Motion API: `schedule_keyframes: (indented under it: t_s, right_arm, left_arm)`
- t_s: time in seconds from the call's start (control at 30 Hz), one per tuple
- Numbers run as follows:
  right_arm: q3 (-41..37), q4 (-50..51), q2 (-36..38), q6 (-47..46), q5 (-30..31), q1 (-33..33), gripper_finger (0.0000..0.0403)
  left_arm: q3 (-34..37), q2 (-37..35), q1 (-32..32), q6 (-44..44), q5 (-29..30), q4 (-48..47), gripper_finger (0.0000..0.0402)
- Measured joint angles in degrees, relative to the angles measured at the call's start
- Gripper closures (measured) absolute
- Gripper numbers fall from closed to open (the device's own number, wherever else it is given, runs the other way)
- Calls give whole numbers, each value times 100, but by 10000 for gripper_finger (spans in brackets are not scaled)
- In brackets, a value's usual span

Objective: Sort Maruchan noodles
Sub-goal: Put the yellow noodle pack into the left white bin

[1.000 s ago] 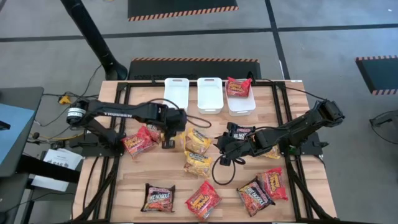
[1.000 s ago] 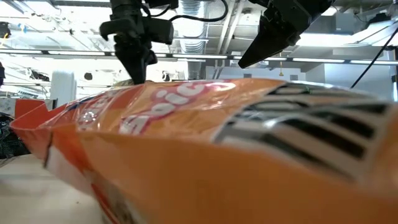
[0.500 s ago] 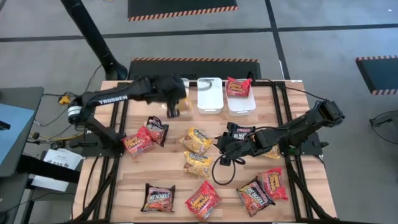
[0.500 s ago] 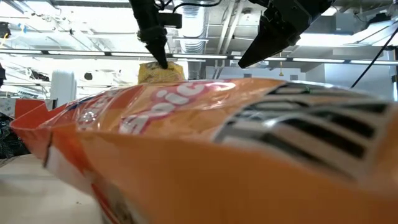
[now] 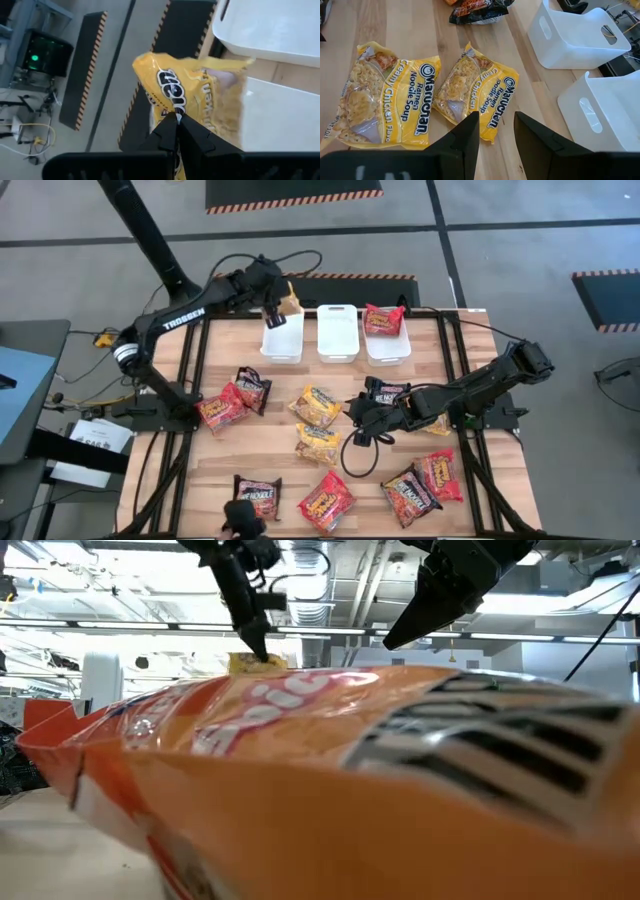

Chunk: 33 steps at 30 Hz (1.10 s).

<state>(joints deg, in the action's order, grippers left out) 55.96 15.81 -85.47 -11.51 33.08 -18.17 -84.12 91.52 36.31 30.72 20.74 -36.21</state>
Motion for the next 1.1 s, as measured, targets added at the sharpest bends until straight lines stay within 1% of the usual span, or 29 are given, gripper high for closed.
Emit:
schedule_keyframes:
  t_s: [0.1,0.2,0.33,0.37,0.47,0.6,0.8,0.87,0.97,1.1]
  right_arm:
    - [0,5,0,0,0,22,257]
    - [0,9,0,0,0,32,257]
    - [0,17,0,0,0,32,257]
    - [0,18,0,2,-2,32,257]
    - [0,26,0,2,-2,32,257]
    - [0,39,0,4,-2,32,257]
    - [0,42,0,6,-3,32,257]
    - [0,38,0,2,-3,32,257]
    - [0,37,0,2,-2,32,257]
    - [0,39,0,2,-4,32,257]
  left_arm:
    - [2,293,29,100,-19,6,401]
    - [4,570,30,121,100,10,401]
    - [4,885,72,153,402,117,401]
    - [4,937,82,155,386,159,401]
    - [4,1034,119,137,267,189,401]
    - [7,1083,138,150,370,269,401]
    - [7,1083,234,112,362,268,401]
    - [7,1083,263,108,255,265,401]
    - [7,1083,291,12,-123,273,396]
    - [7,1083,296,-93,-211,270,373]
